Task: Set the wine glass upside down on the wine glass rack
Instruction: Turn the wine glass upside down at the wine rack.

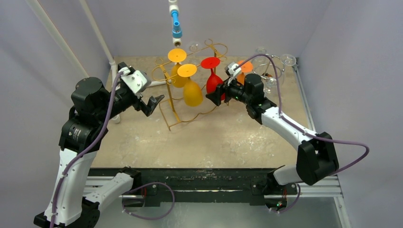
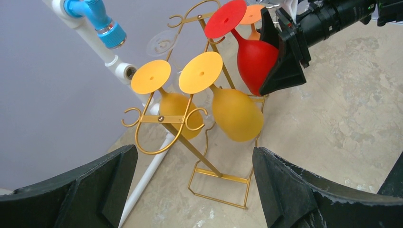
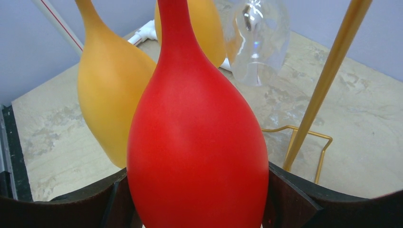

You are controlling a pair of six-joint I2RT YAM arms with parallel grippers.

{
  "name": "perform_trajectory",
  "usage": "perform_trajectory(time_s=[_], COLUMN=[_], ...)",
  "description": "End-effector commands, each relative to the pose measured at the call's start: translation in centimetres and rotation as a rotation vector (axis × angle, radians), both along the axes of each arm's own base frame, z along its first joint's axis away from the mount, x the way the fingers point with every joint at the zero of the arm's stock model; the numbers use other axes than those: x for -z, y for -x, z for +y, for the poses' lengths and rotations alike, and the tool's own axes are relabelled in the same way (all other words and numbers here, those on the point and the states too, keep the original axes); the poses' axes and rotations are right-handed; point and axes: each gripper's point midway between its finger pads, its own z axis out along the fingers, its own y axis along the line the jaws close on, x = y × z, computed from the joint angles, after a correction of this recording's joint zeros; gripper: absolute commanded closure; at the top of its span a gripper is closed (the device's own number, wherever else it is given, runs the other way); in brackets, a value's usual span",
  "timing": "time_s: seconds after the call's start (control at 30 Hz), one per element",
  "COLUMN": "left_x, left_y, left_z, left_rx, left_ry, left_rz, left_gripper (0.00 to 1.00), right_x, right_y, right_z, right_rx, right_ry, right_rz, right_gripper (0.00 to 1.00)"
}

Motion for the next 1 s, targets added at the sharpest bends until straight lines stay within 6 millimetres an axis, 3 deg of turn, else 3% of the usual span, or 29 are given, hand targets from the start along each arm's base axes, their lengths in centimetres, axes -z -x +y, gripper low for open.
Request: perform_trajectory(time_s=[0.0, 0.73, 0.83, 0.97], left_x=[0.1, 3.6, 3.7, 3.8], left_y=[-0.2, -2.7, -2.9, -3.0], left_z=[-0.1, 0.1, 0.1, 0.0], left_rx=[-0.002, -0.039, -0.038, -0.036], left_ry=[0.017, -0.071, -0.076, -0.075], left_rz=[0.000, 0.011, 0.003, 0.009], left_gripper=[0.00, 0.00, 0.00, 0.00], right_x=[-4.1, -0.6, -0.4, 0.0], right_y=[0.7, -1.2, -1.7, -2.6], right_z=[-0.4, 1.2, 1.1, 1.1], right_rx=[-0.014, -0.050, -0.036, -0.006], right_ry=[-0.051, -0.039, -0.040, -0.034], right_rz=[-0.108, -0.031, -0.030, -0.023], right_gripper=[0.59, 0.58, 0.55, 0.44])
